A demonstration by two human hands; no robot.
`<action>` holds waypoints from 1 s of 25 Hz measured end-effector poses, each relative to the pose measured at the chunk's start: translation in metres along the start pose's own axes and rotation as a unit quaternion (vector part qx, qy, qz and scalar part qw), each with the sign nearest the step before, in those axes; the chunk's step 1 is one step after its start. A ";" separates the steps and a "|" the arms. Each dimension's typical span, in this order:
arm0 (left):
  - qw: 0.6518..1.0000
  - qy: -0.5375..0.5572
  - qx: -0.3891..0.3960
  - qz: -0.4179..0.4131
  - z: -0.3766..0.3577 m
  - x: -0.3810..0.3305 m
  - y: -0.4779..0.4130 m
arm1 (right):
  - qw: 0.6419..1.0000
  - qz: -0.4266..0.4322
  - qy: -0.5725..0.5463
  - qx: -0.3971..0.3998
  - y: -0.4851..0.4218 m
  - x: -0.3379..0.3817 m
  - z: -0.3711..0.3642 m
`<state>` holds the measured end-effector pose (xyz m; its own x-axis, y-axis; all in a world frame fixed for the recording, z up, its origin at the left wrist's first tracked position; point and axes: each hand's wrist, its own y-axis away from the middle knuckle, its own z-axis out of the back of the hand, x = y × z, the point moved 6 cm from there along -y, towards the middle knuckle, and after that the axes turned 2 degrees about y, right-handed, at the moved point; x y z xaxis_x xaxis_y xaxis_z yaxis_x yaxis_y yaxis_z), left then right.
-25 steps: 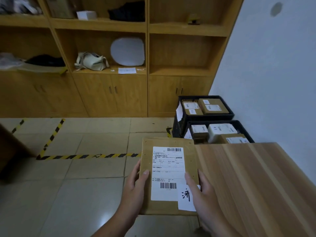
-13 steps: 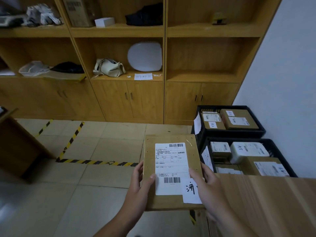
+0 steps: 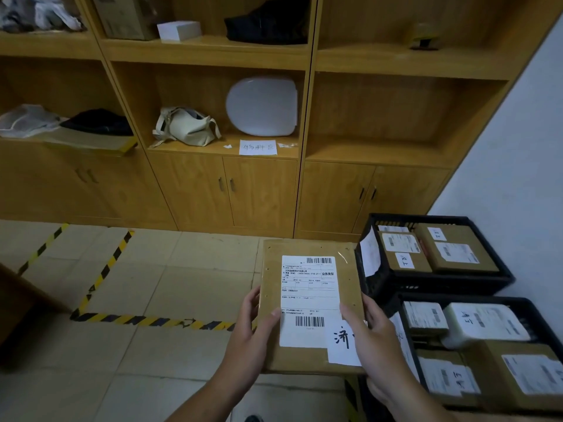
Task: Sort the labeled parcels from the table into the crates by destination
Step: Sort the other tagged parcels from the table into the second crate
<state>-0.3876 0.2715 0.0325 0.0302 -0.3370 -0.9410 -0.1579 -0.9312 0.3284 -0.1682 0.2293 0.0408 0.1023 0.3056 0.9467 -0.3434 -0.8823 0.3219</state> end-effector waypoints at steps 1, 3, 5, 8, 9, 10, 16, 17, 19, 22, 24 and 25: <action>1.000 -0.003 0.010 0.003 0.005 -0.008 -0.019 | 1.000 -0.005 -0.006 -0.004 -0.014 0.006 -0.009; 0.999 -0.009 0.032 0.003 0.012 -0.024 -0.056 | 1.000 -0.015 -0.017 -0.013 -0.042 0.017 -0.024; 0.999 -0.010 0.040 0.000 0.015 -0.033 -0.088 | 0.999 -0.021 -0.019 -0.022 -0.066 0.024 -0.032; 0.998 -0.022 0.051 0.001 0.012 -0.047 -0.129 | 0.999 -0.031 -0.021 -0.034 -0.100 0.034 -0.039; 0.998 -0.027 0.057 0.002 0.009 -0.050 -0.141 | 0.998 -0.035 -0.019 -0.039 -0.112 0.035 -0.040; 0.998 -0.029 0.063 0.003 0.005 -0.053 -0.154 | 0.998 -0.036 -0.019 -0.044 -0.124 0.037 -0.039; 0.995 -0.055 0.078 -0.003 -0.036 -0.072 -0.246 | 0.996 -0.051 -0.026 -0.066 -0.215 0.045 -0.019; 0.995 -0.066 0.080 -0.002 -0.046 -0.078 -0.263 | 0.995 -0.058 -0.032 -0.071 -0.230 0.047 -0.014; 0.992 -0.091 0.093 -0.003 -0.072 -0.089 -0.299 | 0.992 -0.075 -0.051 -0.085 -0.264 0.048 0.001; 0.985 -0.119 0.120 -0.011 -0.111 -0.103 -0.339 | 0.987 -0.080 -0.075 -0.116 -0.297 0.051 0.026; 0.978 -0.148 0.142 -0.016 -0.144 -0.107 -0.361 | 0.981 -0.085 -0.094 -0.147 -0.313 0.053 0.050; 0.976 -0.156 0.153 -0.016 -0.159 -0.107 -0.371 | 0.977 -0.086 -0.106 -0.162 -0.319 0.053 0.062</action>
<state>-0.1756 0.6305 0.0243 -0.2551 -0.2044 -0.9451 -0.4501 -0.8399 0.3032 0.0047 0.5043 -0.0111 0.3641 0.3267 0.8722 -0.5788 -0.6543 0.4867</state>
